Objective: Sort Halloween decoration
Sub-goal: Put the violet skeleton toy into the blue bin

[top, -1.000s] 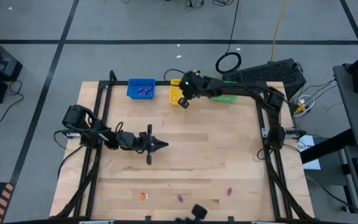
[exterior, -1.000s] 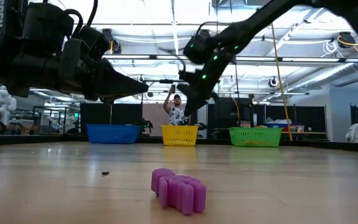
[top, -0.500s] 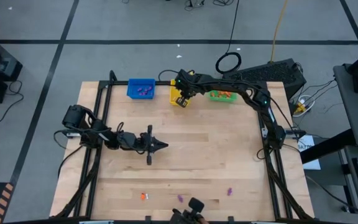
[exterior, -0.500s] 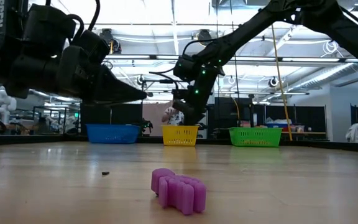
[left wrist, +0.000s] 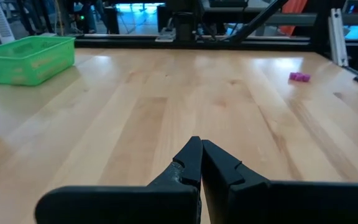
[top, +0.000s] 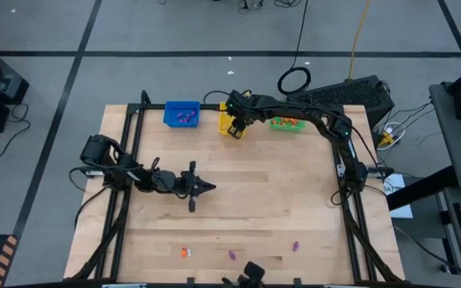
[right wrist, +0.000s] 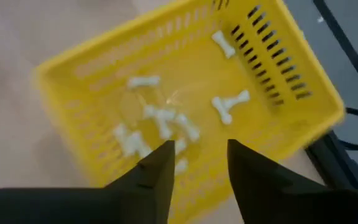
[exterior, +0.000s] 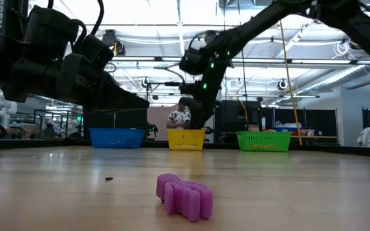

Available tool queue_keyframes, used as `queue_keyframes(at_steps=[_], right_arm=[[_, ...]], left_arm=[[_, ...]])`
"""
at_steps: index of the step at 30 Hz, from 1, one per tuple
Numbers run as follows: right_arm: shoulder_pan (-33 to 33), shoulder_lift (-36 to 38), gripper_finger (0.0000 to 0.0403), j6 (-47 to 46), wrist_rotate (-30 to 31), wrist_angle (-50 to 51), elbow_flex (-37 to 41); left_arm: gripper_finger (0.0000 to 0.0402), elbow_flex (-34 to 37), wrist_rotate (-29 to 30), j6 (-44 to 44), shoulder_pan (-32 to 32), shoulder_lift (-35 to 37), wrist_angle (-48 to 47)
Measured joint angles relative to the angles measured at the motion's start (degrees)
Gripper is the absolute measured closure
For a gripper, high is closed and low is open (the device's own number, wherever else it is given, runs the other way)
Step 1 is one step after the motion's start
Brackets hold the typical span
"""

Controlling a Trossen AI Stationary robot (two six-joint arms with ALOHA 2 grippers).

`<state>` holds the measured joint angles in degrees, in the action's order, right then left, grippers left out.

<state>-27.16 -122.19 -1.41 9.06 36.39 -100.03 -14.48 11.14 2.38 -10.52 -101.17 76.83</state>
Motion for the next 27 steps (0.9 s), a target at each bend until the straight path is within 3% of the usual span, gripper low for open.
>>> queue_keyframes(at_steps=[8, 13, 17, 27], right_arm=[[9.2, 8.5, 0.0391, -1.0, 3.2, -2.8, 4.2], [18.4, 12.6, 0.0397, -6.2, 3.3, -15.0, 15.7], [26.8, 15.5, 0.0401, -14.0, 6.1, -18.8, 22.9], [46.4, 15.1, 0.0400, -37.2, 5.6, -15.2, 24.7]], left_arm=[[0.0391, 3.4, 2.9, -0.4, 0.0, 0.6, 2.2], [0.0391, 5.7, 3.4, -0.4, 0.0, 2.8, 3.8], [0.0391, 7.0, 3.5, -0.3, 0.0, 4.9, 3.8], [0.0391, 7.4, 3.6, -1.3, 0.0, 6.5, 3.6]])
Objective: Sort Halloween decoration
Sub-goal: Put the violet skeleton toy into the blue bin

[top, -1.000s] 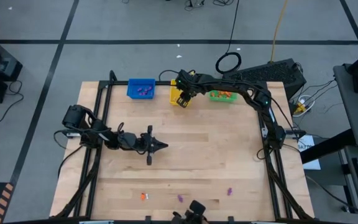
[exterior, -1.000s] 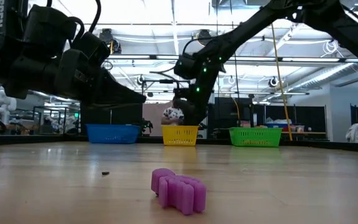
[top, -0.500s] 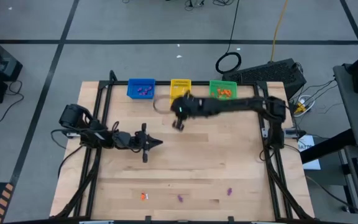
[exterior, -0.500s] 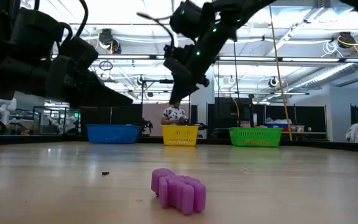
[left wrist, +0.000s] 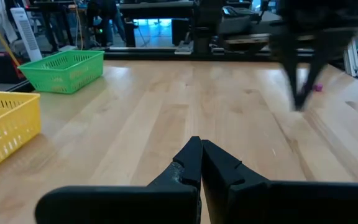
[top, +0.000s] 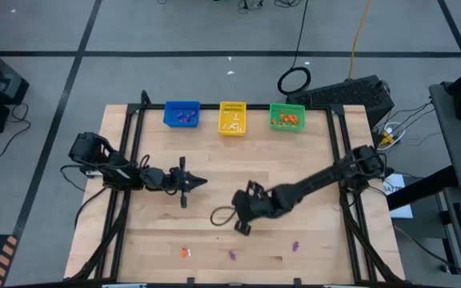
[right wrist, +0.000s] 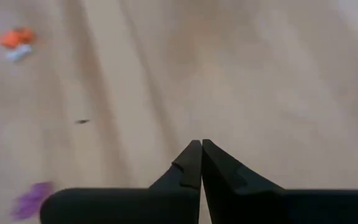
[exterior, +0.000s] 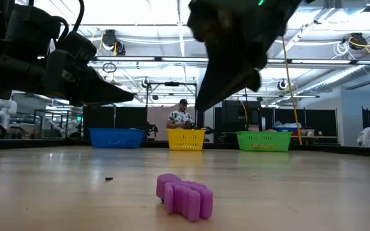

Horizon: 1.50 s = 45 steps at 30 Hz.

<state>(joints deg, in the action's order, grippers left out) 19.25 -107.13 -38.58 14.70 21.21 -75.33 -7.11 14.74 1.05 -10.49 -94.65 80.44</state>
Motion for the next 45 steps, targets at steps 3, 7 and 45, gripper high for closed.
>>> queue_keyframes(at_steps=[3, 7, 45], right_arm=[[3.3, 0.1, 0.0389, -8.0, -0.6, -0.4, 0.0], [6.8, -1.2, 0.0352, -17.4, -3.0, -4.4, 0.0], [11.3, -30.8, 0.0288, -28.3, -11.2, 22.8, -38.7]], left_arm=[[0.0391, 0.0, 0.0, 0.1, 0.0, 0.0, 0.0], [0.0391, 0.0, 0.1, 0.1, 0.0, 0.0, 0.0], [0.0391, 0.0, -0.3, 2.7, 0.0, 0.0, -1.9]])
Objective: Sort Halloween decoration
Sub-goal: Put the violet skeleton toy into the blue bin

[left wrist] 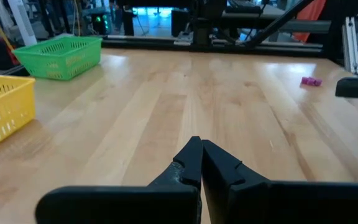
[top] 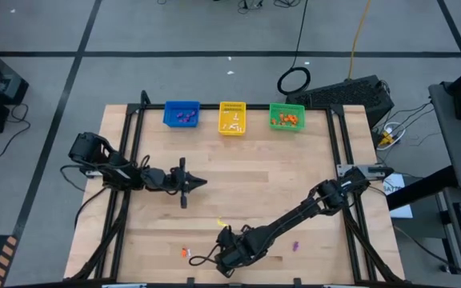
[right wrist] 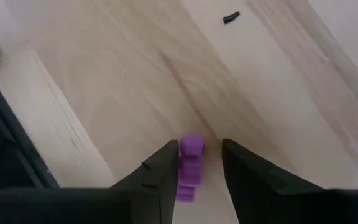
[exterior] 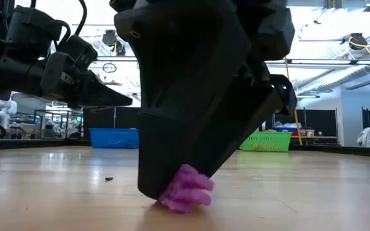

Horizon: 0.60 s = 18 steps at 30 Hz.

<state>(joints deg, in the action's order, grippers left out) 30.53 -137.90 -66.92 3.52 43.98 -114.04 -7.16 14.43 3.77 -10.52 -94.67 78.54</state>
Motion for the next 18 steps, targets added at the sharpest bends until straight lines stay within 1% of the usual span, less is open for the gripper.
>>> queue_keyframes(at_steps=[8, 10, 14, 17, 18], right_arm=[[-0.1, -0.6, 0.0290, 2.3, -0.4, 0.0, 0.0], [-0.2, -0.7, 0.0299, 3.7, -0.7, 0.1, 0.1], [-0.2, 0.5, 0.0343, 9.1, -0.1, 0.6, 0.2], [-0.5, 1.9, 0.0384, 12.8, 2.6, 2.1, 0.4], [-0.5, 2.6, 0.0391, 14.5, 3.7, 2.6, 0.5]], left_arm=[[0.0391, 0.0, -0.2, 0.0, 0.0, 0.0, -0.6], [0.0391, 0.0, -0.2, 0.0, 0.0, 0.0, -0.6], [0.0391, 0.0, -0.2, -0.4, 0.0, 0.0, -0.7], [0.0391, 1.1, -0.3, -1.1, 0.0, 0.0, -0.3], [0.0391, 1.8, -0.3, -1.1, 0.2, 0.0, 0.7]])
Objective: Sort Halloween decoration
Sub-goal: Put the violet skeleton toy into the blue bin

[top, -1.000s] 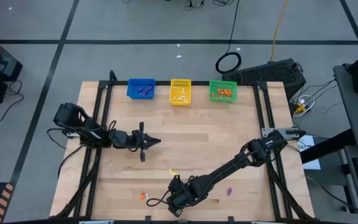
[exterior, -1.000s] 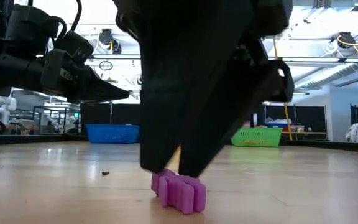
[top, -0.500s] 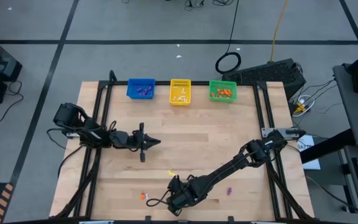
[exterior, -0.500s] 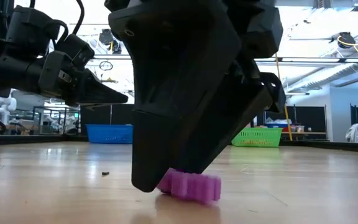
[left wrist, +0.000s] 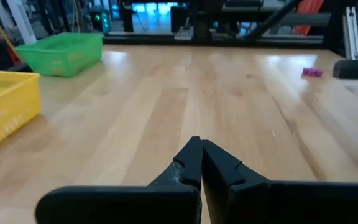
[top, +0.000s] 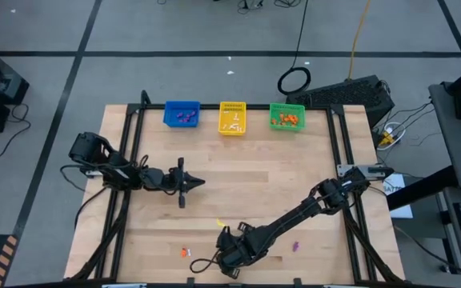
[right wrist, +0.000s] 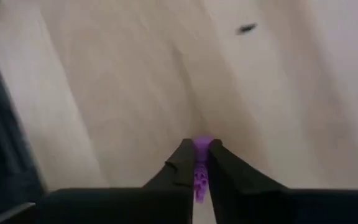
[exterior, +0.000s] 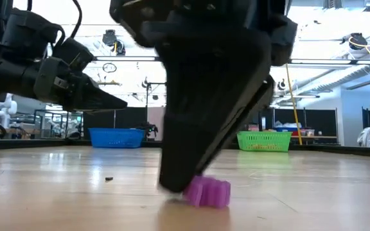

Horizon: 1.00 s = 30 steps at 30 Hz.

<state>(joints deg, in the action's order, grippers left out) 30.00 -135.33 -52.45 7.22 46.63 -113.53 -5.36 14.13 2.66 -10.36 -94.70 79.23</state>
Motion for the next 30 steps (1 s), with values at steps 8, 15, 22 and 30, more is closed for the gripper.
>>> queue_keyframes(at_steps=[8, 15, 22, 30], right_arm=[[-4.6, 4.4, 0.0397, 11.4, 6.4, 0.1, -0.1], [-11.2, 6.2, 0.0400, 21.3, 8.1, 0.3, -0.1], [-19.6, 7.7, 0.0402, 27.5, 10.7, 0.6, -0.1], [-28.4, 7.6, 0.0402, 36.2, 10.8, -5.2, -0.2]], left_arm=[[0.0391, 5.1, -0.4, 0.2, 0.7, 1.5, 10.5], [0.0391, 5.2, 0.1, -0.5, 0.7, 2.7, 7.4], [0.0391, 5.2, 3.1, -2.0, 0.7, 5.5, 6.5], [0.0391, 5.2, 3.7, -2.1, 0.7, 12.6, -3.2]])
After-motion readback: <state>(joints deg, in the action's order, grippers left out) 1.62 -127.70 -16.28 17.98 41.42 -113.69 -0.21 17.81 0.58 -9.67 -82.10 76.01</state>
